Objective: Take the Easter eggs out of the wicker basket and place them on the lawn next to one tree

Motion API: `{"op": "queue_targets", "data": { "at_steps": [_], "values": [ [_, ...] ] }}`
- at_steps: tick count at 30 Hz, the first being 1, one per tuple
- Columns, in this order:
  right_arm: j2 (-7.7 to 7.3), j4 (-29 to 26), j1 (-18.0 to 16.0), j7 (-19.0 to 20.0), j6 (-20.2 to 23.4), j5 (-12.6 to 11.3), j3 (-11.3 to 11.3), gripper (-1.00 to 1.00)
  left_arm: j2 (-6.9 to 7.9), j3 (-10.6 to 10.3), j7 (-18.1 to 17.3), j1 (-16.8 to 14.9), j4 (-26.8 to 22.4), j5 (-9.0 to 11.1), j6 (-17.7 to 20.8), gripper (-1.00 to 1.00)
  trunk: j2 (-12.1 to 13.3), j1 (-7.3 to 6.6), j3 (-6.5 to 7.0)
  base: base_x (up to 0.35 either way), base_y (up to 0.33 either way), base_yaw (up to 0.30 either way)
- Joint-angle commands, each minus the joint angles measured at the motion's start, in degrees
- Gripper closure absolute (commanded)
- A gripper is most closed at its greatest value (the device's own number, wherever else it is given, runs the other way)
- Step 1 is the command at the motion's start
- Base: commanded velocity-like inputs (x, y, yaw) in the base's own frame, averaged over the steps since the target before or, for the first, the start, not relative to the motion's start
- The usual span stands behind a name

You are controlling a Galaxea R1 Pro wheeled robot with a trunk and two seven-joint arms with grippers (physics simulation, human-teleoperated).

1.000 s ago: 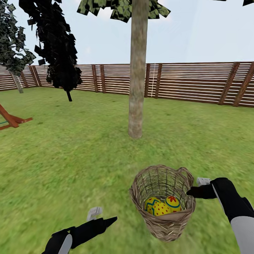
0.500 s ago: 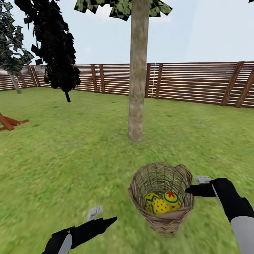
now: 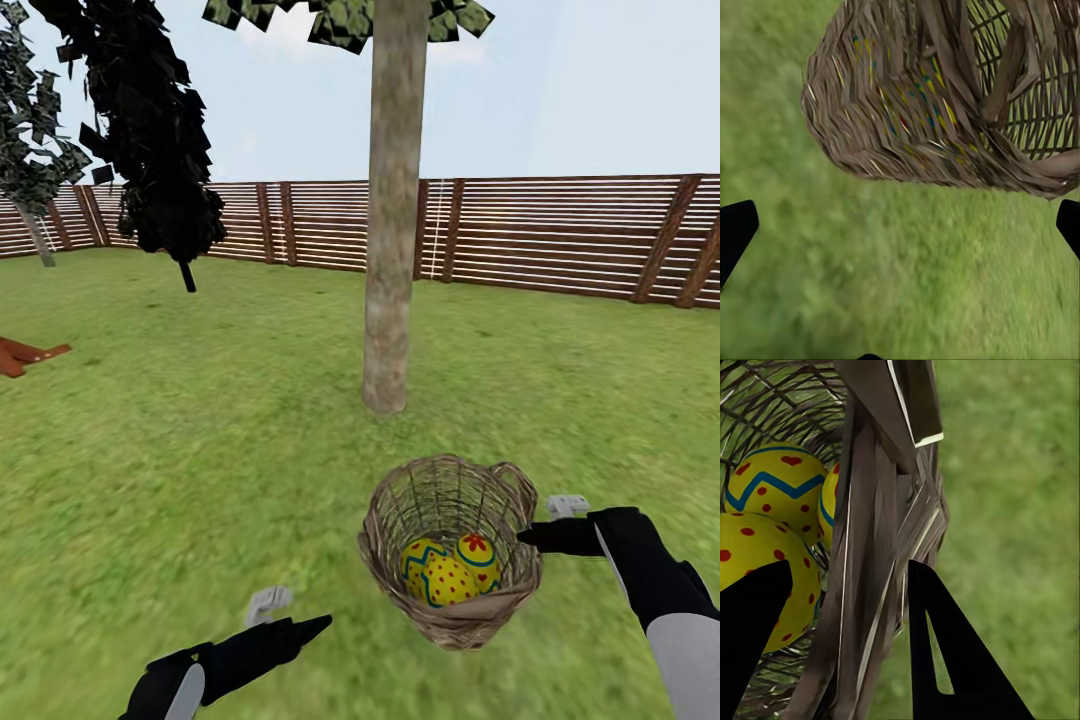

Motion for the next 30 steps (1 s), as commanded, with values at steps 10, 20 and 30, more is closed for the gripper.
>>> {"op": "queue_targets", "data": {
  "at_steps": [10, 20, 30],
  "values": [
    [0.01, -0.04, -0.05, 0.55, 0.24, 0.06, -0.23, 1.0, -0.06, 0.12, 0.02, -0.03, 0.73, 0.23, 0.35, -1.0, -0.02, 0.03, -0.05, 0.343, -0.093, 0.0],
    [0.33, -0.06, -0.05, 0.56, 0.27, 0.08, -0.2, 1.0, -0.01, -0.09, 4.8, -0.2, 8.04, -0.21, -3.7, -1.0, -0.02, 0.03, -0.05, 0.343, -0.089, 0.0],
    [2.44, 1.28, -0.05, -0.04, -0.03, 0.65, -0.26, 1.0, 0.25, 0.41, 5.19, -0.12, 7.22, 1.17, -2.93, -1.0, -0.02, 0.03, -0.05, 0.343, -0.004, 0.0]
  ]
}}
